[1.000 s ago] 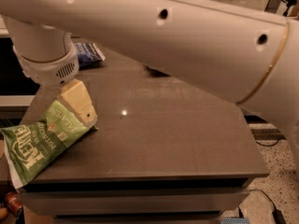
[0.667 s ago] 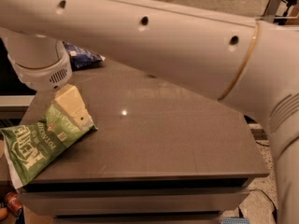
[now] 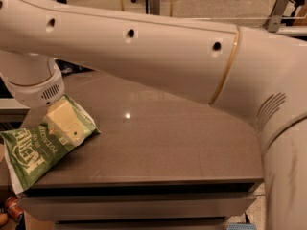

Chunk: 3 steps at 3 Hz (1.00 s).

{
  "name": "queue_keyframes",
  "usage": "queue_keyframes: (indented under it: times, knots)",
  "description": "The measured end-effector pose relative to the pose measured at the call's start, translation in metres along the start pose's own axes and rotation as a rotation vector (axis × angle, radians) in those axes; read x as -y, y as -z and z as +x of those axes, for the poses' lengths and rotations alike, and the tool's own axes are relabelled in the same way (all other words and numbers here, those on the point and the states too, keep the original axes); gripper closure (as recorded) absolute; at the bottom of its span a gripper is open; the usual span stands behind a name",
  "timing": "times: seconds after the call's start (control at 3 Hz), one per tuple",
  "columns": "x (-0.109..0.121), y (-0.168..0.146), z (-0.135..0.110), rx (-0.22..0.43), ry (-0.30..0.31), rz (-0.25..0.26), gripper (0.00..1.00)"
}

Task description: Pick green jalapeno chip bag

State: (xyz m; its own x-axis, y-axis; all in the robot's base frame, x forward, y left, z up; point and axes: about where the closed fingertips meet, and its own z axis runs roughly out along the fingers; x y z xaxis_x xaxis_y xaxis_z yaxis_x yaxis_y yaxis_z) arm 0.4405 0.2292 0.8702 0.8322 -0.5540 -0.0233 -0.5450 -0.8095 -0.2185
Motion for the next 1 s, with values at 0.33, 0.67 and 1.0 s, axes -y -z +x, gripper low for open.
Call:
queue_keyframes:
  times: [0.33,0.67,1.0]
  knots:
    - [-0.001,-0.01,-0.005,0.014,-0.003,-0.009,0.0]
    - [-0.004,-0.018,-0.009,0.028,-0.01,-0.014,0.0]
    - [-0.007,-0.025,-0.012,0.042,-0.019,-0.018,0.16]
